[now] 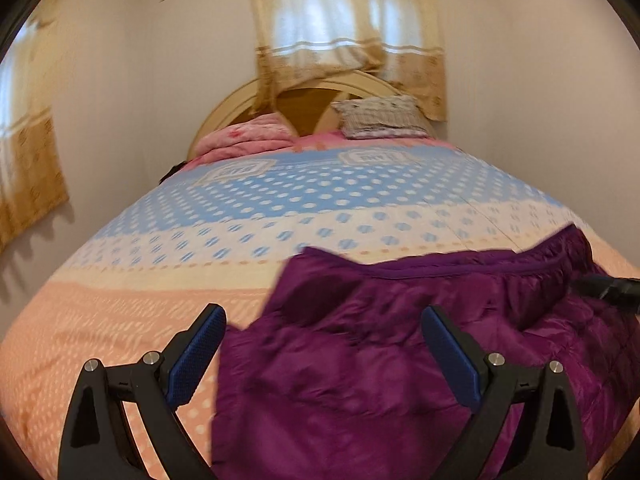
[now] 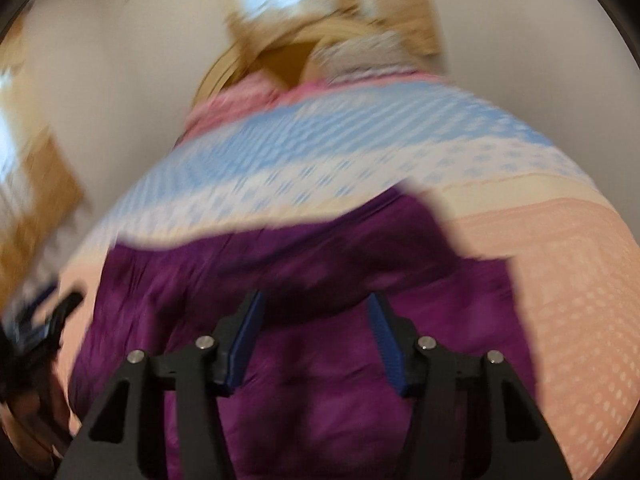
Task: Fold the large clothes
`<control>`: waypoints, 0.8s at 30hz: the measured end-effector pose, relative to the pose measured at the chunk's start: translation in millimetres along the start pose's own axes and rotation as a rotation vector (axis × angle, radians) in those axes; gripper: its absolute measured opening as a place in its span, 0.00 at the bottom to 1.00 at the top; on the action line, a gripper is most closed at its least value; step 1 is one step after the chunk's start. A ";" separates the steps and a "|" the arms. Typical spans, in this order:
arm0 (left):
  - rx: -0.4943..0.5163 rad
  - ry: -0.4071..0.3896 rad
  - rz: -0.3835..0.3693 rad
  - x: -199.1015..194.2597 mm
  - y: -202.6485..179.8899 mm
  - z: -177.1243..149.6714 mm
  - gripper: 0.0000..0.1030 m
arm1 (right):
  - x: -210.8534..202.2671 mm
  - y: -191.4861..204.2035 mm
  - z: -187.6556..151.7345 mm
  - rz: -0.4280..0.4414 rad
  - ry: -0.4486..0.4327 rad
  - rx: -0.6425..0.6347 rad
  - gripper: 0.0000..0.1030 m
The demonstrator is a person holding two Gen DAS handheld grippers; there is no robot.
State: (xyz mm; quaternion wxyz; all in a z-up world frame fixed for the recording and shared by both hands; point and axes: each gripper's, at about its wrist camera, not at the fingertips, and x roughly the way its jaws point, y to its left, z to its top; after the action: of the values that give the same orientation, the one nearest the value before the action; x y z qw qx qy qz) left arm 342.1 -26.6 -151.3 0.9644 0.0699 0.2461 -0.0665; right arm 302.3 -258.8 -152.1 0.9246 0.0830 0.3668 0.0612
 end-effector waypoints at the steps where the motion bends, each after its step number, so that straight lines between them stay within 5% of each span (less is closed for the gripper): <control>1: 0.027 0.006 0.012 7.7 -6.7 0.1 0.95 | 9.4 4.7 0.2 -0.023 0.008 -0.028 0.56; 5: 0.111 0.053 0.098 46.0 -17.8 -0.3 0.95 | 45.5 -7.0 11.4 -0.118 0.031 -0.028 0.51; 8: 0.083 0.106 0.158 75.6 -4.9 -3.7 0.95 | 58.2 -29.4 19.7 -0.166 0.024 0.034 0.50; 11: 0.002 0.179 0.141 99.8 9.0 -12.7 0.95 | 65.2 -38.9 16.1 -0.167 0.029 0.072 0.50; 24: -0.067 0.298 0.086 133.0 14.5 -24.0 0.98 | 85.4 -51.4 17.0 -0.146 0.035 0.138 0.51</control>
State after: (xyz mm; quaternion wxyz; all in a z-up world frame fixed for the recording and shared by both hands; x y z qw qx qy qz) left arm 449.0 -20.8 -235.1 0.9210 0.0572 0.3853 -0.0059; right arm 378.5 -296.2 -207.2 0.9121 0.1185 0.3914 -0.0305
